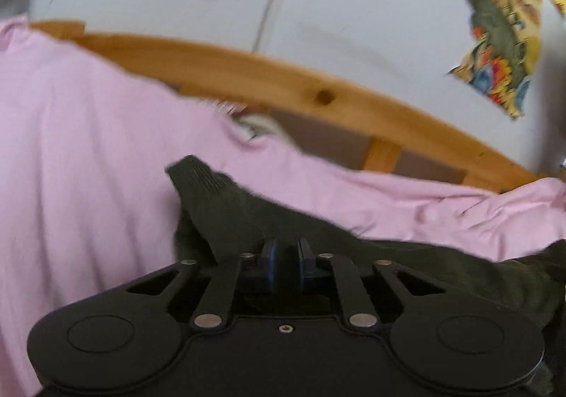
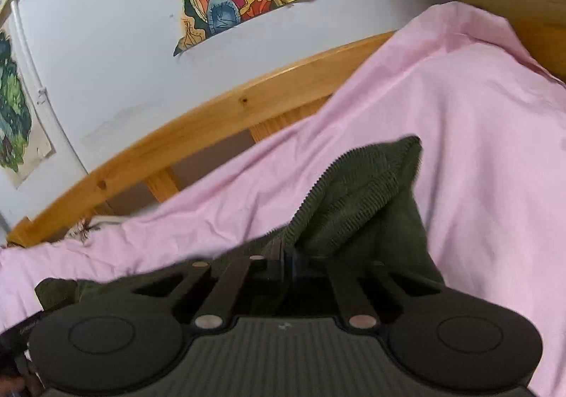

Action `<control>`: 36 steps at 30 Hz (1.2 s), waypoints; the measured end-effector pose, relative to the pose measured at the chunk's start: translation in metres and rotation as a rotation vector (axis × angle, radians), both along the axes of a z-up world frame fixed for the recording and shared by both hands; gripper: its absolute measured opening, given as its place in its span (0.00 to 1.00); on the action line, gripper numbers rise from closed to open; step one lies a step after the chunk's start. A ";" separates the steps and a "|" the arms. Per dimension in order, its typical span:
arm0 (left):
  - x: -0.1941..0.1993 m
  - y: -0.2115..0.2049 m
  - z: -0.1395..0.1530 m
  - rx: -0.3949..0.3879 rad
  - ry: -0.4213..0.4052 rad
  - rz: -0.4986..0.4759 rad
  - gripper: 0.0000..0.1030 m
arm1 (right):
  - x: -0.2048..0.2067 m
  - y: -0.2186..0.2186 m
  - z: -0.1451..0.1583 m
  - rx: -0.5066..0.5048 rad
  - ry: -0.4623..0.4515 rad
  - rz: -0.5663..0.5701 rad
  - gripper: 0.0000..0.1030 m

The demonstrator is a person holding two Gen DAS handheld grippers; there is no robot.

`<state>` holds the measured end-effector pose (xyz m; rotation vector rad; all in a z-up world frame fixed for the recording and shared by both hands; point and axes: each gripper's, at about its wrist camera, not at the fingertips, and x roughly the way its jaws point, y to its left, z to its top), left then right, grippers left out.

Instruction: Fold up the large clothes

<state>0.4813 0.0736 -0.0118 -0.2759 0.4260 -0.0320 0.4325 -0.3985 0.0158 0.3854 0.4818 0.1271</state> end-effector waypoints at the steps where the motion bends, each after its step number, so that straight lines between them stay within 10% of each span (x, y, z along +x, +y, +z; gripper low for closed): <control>1: 0.002 0.003 -0.004 -0.003 0.013 0.006 0.11 | -0.013 -0.002 -0.005 -0.015 -0.016 -0.007 0.04; 9: 0.013 0.010 -0.021 0.081 0.065 -0.022 0.06 | -0.051 0.011 -0.034 -0.197 -0.018 0.053 0.07; 14: -0.014 0.012 -0.003 0.031 0.007 -0.035 0.51 | -0.089 0.016 0.000 -0.304 -0.099 0.017 0.41; 19: -0.022 -0.013 0.013 0.059 -0.072 -0.142 0.62 | -0.101 0.041 0.034 -0.565 -0.361 -0.022 0.70; 27: 0.006 -0.044 -0.015 0.179 0.084 -0.150 0.62 | 0.001 0.024 -0.001 -0.567 -0.151 -0.111 0.45; 36: 0.007 -0.027 -0.018 0.131 0.104 -0.136 0.57 | -0.009 0.010 -0.046 -0.535 -0.146 -0.130 0.43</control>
